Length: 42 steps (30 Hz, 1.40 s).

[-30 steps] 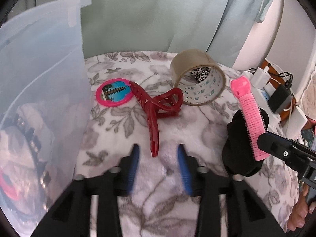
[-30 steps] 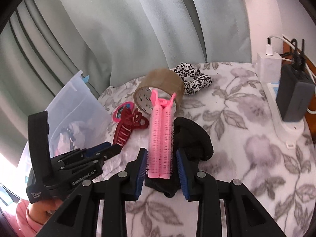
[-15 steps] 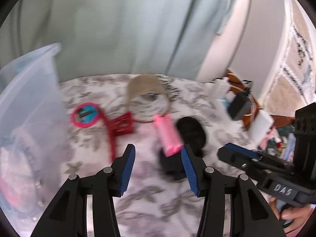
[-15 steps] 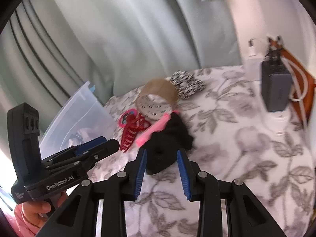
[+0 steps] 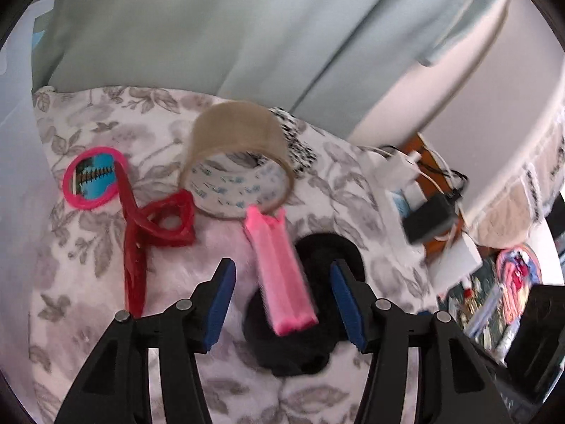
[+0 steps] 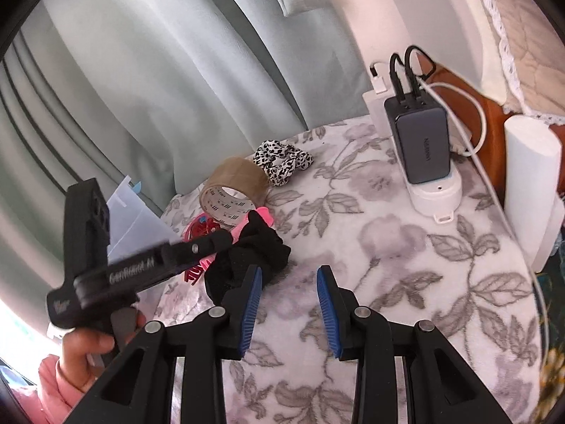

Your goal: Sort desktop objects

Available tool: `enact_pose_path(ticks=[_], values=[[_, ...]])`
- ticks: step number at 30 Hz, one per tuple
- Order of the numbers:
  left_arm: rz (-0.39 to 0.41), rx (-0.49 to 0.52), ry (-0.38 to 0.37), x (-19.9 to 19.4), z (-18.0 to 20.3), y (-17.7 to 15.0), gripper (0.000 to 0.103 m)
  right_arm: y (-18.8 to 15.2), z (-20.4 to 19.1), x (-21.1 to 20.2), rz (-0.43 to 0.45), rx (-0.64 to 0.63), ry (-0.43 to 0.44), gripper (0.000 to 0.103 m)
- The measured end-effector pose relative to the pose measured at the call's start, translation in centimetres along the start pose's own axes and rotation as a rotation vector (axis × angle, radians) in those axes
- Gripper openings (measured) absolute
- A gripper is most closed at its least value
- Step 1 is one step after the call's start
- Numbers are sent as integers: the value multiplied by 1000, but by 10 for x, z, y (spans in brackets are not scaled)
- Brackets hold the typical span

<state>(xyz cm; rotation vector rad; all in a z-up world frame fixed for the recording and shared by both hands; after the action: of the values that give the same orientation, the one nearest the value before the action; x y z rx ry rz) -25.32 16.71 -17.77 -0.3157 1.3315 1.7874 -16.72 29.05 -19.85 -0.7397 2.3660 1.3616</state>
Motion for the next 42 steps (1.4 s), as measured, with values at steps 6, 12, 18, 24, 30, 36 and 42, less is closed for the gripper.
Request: enact_pose_path(ticks=[6,12,18,24,30,36,42], values=[[-54,2,-2,12,0,-8,52,-11,-18,24,-64,-23,39,47],[-74,5,-34,13,0,-11,34,-25,-19,45,-119,26,65,47],[-87,-49,-50,11,-9,-16,29,-33,-20,60,-148,127,93,45],[-68,-87,-44,-1,-19,-18,28,-32,-22,51,-130,149,99,14],[-48,-113,-36,-18,-24,-27,28,-24,-16,33,-90,145,55,5],[-32,-136,-31,-34,-35,-30,27,-8,-3,9,-24,145,-2,4],[-43,-120,-47,-40,-27,-39,27,-7,-34,10,-18,93,70,10]])
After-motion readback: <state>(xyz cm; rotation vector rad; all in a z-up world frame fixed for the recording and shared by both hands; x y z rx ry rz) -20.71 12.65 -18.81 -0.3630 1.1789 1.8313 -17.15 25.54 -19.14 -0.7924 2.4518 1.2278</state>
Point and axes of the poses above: each gripper's, at about its wrist camera, not at the fingertips, and x roughly the way its jaws point, z to its right, y to its top, the point moved 8 cm from there along x, roughly the way its jaws point, and after that the axes turned 10 degrees about z, right-handed, at the moved point
